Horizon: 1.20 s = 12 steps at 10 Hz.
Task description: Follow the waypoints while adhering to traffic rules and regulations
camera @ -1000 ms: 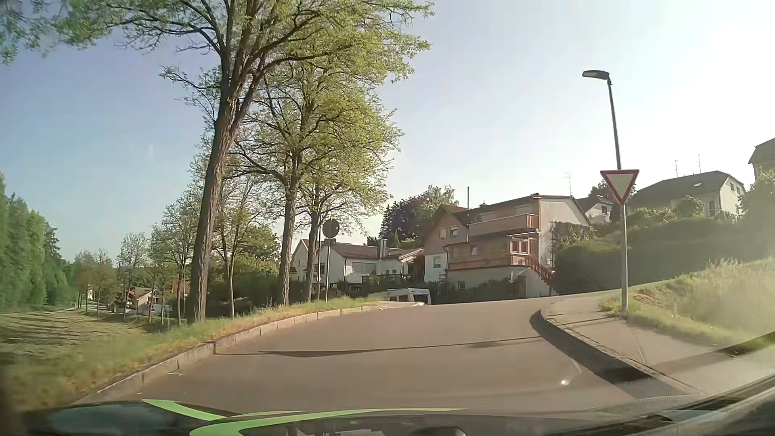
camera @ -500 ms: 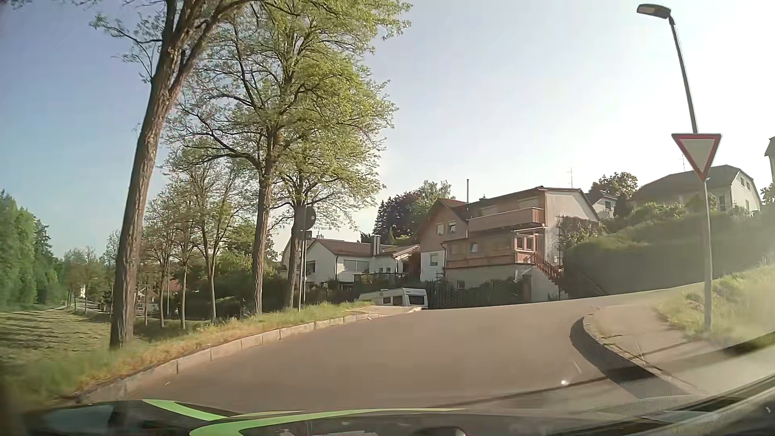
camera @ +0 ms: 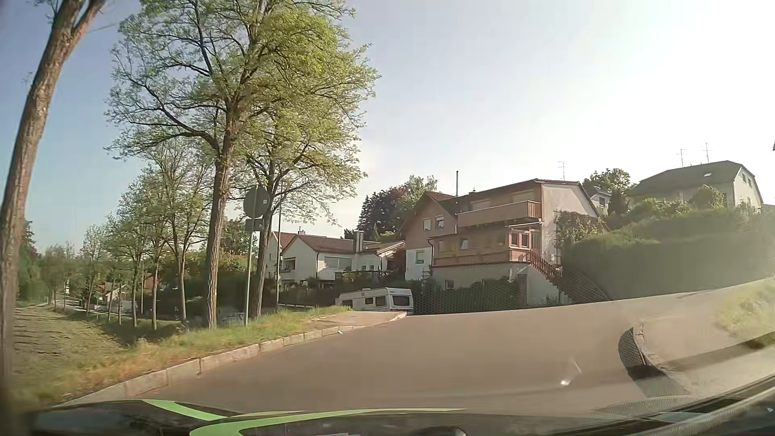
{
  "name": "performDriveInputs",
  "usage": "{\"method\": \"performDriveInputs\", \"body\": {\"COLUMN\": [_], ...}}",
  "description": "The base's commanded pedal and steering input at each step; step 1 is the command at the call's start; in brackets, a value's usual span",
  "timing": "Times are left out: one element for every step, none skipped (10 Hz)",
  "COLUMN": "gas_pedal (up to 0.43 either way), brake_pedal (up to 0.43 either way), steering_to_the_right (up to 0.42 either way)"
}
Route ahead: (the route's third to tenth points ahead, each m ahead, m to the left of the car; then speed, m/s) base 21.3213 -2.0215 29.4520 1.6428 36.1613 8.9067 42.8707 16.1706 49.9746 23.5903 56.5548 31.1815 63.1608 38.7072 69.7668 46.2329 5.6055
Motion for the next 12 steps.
{"method": "performDriveInputs", "body": {"gas_pedal": [0.028, 0.028, 0.028, 0.028, 0.028, 0.028, 0.02, 0.02, 0.02, 0.02, 0.008, 0.008], "brake_pedal": [0.0, 0.0, 0.0, 0.0, 0.0, 0.0, 0.0, 0.0, 0.0, 0.0, 0.0, 0.0], "steering_to_the_right": [0.097, 0.109, 0.122, 0.134, 0.145, 0.162, 0.179, 0.192, 0.208, 0.219, 0.232, 0.249]}}
